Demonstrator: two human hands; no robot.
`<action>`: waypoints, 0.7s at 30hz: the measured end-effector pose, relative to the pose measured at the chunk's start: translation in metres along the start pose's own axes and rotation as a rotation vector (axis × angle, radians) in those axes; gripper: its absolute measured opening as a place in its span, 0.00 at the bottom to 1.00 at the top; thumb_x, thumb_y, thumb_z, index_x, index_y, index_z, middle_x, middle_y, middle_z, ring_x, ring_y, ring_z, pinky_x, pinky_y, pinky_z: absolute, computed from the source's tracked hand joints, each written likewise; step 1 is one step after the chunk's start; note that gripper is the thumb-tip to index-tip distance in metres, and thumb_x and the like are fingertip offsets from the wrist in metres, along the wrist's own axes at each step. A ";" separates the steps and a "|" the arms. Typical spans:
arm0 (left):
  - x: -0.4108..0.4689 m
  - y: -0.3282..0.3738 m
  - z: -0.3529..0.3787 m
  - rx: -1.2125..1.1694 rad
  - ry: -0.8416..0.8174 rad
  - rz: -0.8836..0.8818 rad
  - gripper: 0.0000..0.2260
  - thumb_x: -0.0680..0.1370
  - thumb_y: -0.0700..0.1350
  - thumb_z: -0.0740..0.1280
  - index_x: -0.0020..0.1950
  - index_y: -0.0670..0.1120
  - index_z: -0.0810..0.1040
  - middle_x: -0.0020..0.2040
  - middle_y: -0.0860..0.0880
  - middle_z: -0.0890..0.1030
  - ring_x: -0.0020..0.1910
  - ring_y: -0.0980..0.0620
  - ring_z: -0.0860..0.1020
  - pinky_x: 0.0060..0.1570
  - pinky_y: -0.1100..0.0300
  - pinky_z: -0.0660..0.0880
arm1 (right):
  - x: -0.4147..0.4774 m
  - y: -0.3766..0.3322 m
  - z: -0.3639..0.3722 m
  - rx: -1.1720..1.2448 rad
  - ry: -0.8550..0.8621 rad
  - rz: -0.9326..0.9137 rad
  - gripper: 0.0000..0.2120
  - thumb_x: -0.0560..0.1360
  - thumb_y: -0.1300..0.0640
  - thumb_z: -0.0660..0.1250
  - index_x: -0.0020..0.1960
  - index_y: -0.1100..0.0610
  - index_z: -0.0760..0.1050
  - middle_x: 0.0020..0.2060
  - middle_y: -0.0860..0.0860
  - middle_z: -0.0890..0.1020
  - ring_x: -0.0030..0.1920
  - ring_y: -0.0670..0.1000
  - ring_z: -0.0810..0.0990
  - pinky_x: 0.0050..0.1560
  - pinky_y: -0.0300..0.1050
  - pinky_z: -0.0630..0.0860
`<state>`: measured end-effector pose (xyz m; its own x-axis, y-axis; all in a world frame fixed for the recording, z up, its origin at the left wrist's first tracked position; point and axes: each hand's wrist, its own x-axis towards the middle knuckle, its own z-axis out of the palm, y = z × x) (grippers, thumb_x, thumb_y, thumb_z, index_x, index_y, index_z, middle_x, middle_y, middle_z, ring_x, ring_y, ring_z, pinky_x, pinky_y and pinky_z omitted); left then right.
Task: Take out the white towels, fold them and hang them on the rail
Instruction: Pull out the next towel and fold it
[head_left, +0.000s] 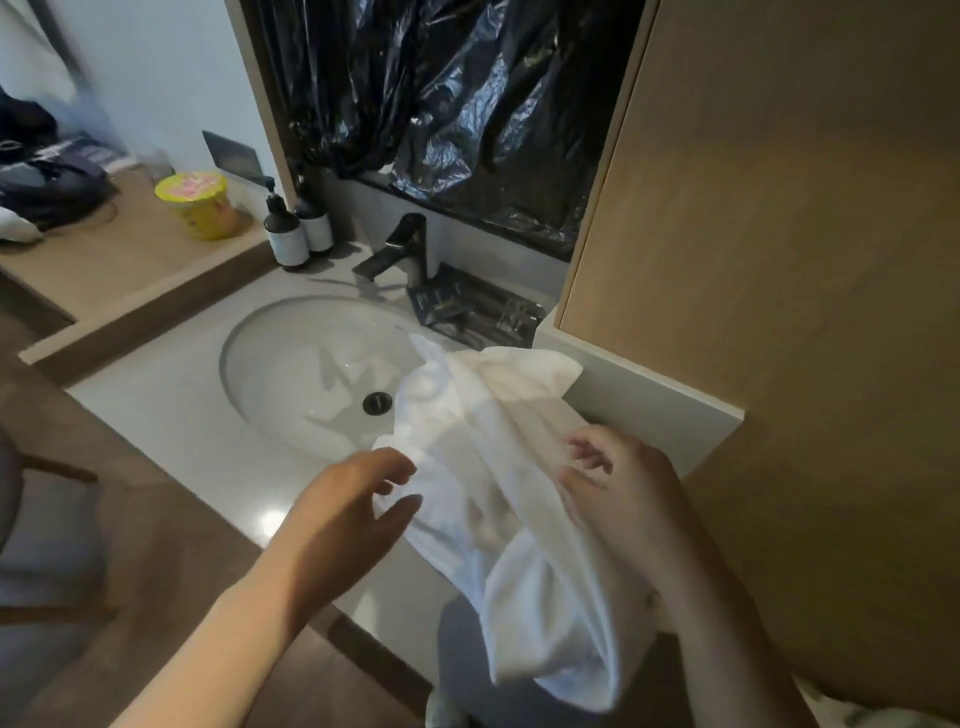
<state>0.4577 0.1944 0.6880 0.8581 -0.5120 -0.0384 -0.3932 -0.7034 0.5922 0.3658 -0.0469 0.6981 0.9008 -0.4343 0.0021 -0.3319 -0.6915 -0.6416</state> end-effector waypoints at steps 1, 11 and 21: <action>0.010 0.001 0.000 -0.018 0.002 0.017 0.07 0.76 0.50 0.70 0.52 0.58 0.76 0.47 0.63 0.78 0.47 0.64 0.76 0.47 0.68 0.73 | 0.007 0.001 -0.003 -0.005 0.018 0.011 0.13 0.74 0.54 0.71 0.58 0.49 0.78 0.50 0.43 0.80 0.49 0.42 0.77 0.47 0.34 0.72; 0.094 0.017 0.016 -0.005 -0.204 0.230 0.10 0.77 0.51 0.68 0.58 0.55 0.77 0.52 0.61 0.78 0.50 0.62 0.77 0.52 0.62 0.76 | 0.005 0.024 -0.011 -0.019 0.097 0.247 0.14 0.75 0.54 0.71 0.60 0.50 0.78 0.52 0.43 0.80 0.51 0.41 0.76 0.44 0.29 0.67; 0.151 0.001 0.018 -0.018 -0.474 0.552 0.09 0.76 0.51 0.69 0.55 0.54 0.77 0.51 0.59 0.80 0.51 0.58 0.78 0.53 0.61 0.76 | -0.051 -0.018 0.027 0.053 0.310 0.611 0.16 0.75 0.52 0.71 0.62 0.50 0.77 0.53 0.42 0.79 0.53 0.40 0.78 0.54 0.32 0.71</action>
<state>0.5810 0.1082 0.6684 0.2997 -0.9513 -0.0725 -0.7186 -0.2751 0.6387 0.3330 0.0036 0.6892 0.4319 -0.8880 -0.1580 -0.7338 -0.2441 -0.6340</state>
